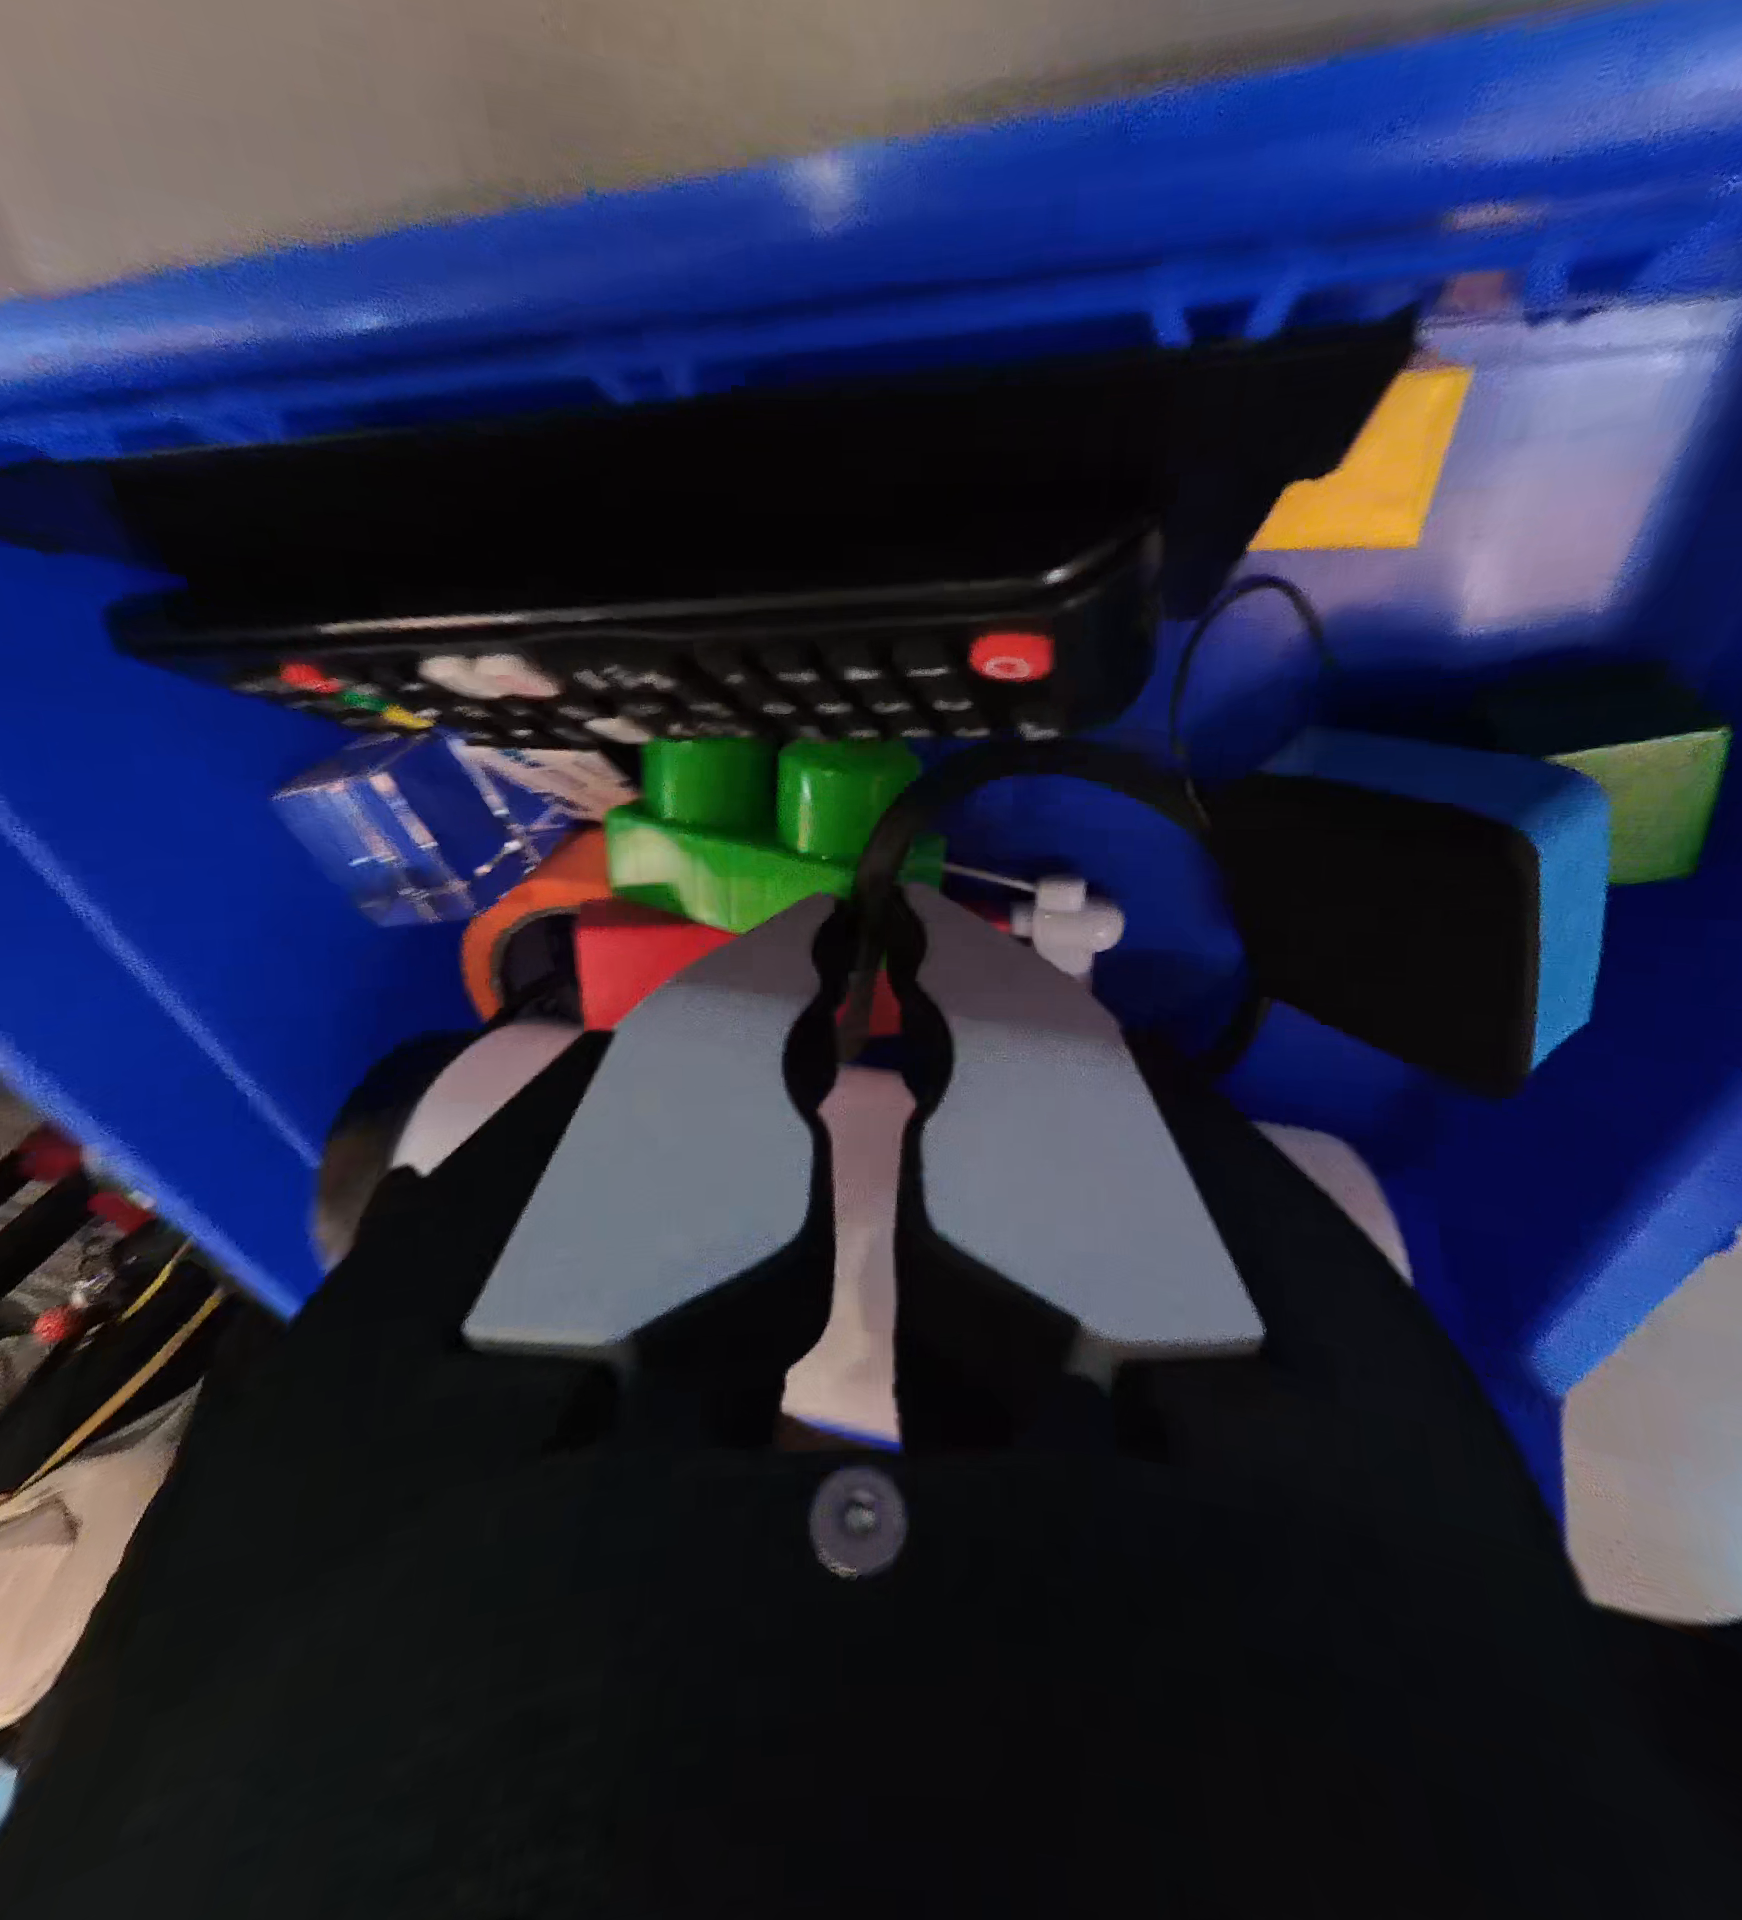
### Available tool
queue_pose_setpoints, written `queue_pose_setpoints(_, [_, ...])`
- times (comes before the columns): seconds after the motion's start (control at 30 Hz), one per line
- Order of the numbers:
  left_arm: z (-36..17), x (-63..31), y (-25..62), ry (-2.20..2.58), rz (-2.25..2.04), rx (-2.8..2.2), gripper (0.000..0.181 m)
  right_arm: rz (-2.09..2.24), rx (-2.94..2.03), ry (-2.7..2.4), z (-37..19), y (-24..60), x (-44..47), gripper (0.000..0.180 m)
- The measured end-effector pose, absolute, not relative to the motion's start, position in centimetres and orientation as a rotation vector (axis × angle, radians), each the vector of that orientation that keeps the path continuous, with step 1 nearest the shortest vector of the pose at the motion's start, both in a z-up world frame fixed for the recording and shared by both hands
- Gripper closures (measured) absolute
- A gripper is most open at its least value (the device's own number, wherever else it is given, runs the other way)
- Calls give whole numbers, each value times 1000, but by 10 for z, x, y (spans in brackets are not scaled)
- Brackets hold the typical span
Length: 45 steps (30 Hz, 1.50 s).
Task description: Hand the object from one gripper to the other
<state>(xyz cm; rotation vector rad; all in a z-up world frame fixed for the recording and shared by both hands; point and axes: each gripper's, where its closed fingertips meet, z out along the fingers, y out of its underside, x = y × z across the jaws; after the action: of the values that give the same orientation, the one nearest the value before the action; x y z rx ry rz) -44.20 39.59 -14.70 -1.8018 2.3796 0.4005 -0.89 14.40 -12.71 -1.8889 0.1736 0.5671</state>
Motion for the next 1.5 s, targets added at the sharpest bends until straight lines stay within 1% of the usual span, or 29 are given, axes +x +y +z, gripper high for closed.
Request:
queue_pose_setpoints(0.13, [-115,-444,402,2235,397,-1766,175,576,-1881,149,-124,141,-17,148])
queue_pose_setpoints(0.27, [-61,-451,408,2027,398,-1747,175,572,-1877,117,-121,136,-25,148])
queue_pose_setpoints(0.53, [84,-445,428,1448,262,-1653,175,486,-1852,16,-111,132,-39,148])
queue_pose_setpoints(0.67, [155,-433,430,1277,185,-1615,175,494,-1828,-31,-100,133,-53,148])
queue_pose_setpoints(0.83, [275,-400,411,1147,86,-1478,175,560,-1792,-155,-76,134,-86,148])
queue_pose_setpoints(0.97, [364,-368,381,1109,-37,-1375,175,621,-1697,-340,-27,142,-114,148])
queue_pose_setpoints(1.1, [417,-337,351,1115,-181,-1319,176,691,-1593,-598,50,156,-142,147])
queue_pose_setpoints(1.2, [438,-313,328,1145,-262,-1282,176,707,-1521,-718,111,173,-157,145])
queue_pose_setpoints(1.3, [450,-290,305,1167,-335,-1247,176,765,-1417,-759,173,191,-175,137])
queue_pose_setpoints(1.33, [452,-283,298,1174,-365,-1238,176,794,-1393,-775,190,196,-183,134])
queue_pose_setpoints(1.5, [459,-249,261,1227,-482,-1189,175,839,-1314,-796,251,232,-209,131])
